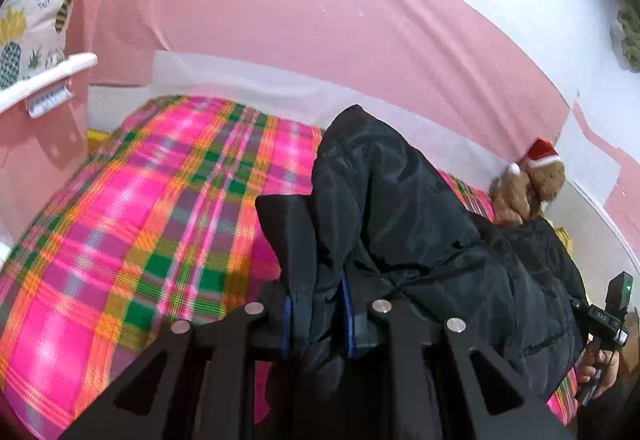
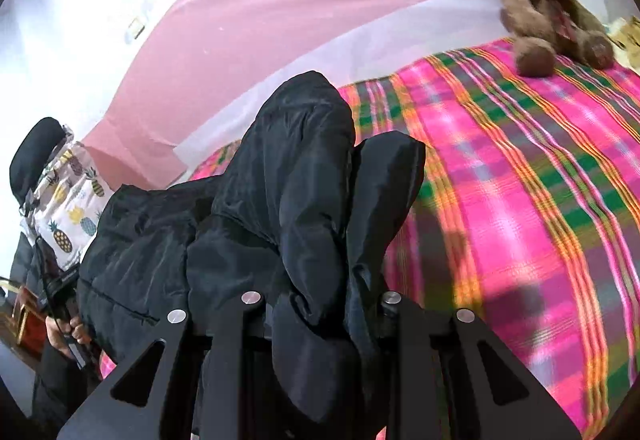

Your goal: Fold large clothes

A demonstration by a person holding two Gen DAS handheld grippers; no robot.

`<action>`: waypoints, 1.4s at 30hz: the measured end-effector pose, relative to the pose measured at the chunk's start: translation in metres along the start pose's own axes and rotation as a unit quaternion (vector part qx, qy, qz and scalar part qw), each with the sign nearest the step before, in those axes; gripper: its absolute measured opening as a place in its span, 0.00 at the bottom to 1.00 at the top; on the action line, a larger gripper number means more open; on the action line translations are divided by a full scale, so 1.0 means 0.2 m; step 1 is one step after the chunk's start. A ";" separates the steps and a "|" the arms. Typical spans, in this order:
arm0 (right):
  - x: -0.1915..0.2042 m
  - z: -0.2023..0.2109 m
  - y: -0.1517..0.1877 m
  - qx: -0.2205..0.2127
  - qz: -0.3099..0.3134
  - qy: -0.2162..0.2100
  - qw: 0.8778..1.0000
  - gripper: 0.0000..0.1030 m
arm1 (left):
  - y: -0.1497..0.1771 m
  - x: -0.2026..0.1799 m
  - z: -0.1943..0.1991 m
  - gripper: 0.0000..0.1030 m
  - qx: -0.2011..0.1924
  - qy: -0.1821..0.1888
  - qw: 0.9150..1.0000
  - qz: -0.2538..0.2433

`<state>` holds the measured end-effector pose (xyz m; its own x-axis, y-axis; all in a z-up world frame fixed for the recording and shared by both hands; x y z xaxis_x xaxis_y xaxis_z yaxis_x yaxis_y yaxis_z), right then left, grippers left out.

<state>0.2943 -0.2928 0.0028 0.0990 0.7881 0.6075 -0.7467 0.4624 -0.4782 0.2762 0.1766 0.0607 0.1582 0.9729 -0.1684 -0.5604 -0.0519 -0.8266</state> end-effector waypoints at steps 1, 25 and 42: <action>0.04 -0.05 -0.02 -0.001 0.004 -0.004 1.000 0.23 | -0.04 0.05 -0.02 0.19 -0.003 -0.005 1.000 0.000; 0.02 -0.96 0.02 0.097 -0.006 0.063 0.993 0.56 | 0.23 0.76 -0.75 0.35 0.080 -0.067 0.992 0.074; 0.23 -0.96 0.10 0.063 0.103 0.158 0.980 0.61 | 0.14 0.54 -0.77 0.36 0.076 -0.103 0.992 0.002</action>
<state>0.4102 -0.1694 -0.1011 0.1221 0.9550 0.2702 -0.8456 0.2426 -0.4755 0.4018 0.2456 -0.0634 -0.0051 0.9990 -0.0455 -0.6794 -0.0368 -0.7328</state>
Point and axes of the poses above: each gripper's, at about its wrist camera, not at the fingertips, and z roughly against the way its jaws point, x to its left, y to its underside, the point moved 4 cm from there along -z, roughly the way its jaws point, and after that the axes turned 12 degrees about -z, right-handed, at the moved point
